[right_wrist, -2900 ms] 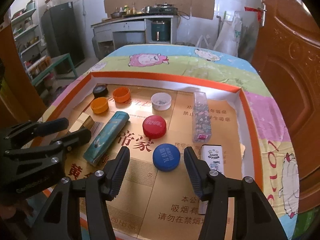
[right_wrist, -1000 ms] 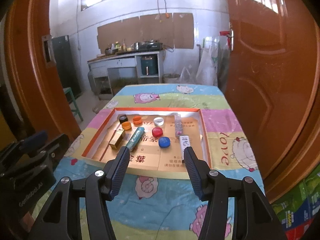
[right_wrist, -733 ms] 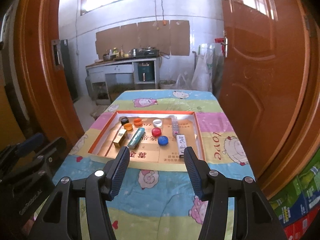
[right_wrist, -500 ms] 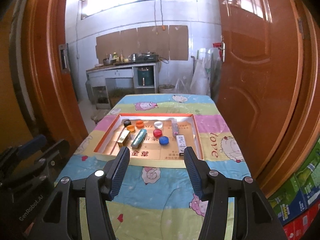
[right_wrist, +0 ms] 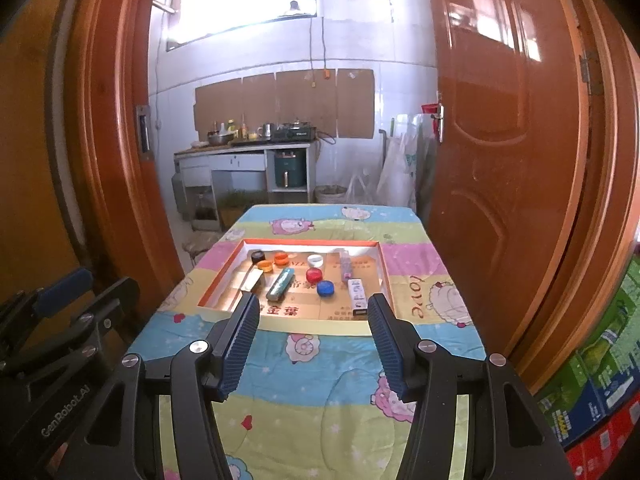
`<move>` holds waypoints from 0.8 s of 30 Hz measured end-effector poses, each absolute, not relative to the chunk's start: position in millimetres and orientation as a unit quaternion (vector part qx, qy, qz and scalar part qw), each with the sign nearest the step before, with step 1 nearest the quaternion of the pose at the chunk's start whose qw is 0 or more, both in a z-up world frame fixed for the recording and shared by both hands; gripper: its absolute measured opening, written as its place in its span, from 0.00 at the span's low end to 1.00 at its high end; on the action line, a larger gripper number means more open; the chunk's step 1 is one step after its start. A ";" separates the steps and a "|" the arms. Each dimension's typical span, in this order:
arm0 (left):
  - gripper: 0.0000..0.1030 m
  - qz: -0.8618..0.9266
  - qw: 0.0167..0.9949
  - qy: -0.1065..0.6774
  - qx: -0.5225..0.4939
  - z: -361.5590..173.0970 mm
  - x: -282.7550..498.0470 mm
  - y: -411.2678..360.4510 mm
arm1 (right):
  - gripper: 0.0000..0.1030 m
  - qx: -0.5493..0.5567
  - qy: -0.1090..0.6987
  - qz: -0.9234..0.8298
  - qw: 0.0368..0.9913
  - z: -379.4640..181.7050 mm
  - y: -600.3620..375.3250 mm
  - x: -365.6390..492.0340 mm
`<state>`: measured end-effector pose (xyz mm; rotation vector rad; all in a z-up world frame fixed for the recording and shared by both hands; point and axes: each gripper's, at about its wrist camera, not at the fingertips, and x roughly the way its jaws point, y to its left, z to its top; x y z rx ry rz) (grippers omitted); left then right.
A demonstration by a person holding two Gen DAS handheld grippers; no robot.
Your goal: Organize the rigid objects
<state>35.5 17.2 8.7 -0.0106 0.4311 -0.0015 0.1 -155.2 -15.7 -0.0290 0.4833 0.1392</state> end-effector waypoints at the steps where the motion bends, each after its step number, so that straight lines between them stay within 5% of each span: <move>1: 0.53 -0.001 0.977 0.214 -0.005 8.9 34.2 17.1 | 0.56 -0.014 0.238 0.069 0.969 -15.3 -155.8 -2.1; 24: 0.53 -0.002 0.980 0.200 0.000 13.1 19.7 16.4 | 0.56 -0.016 0.222 0.070 0.972 -12.4 -156.3 -18.2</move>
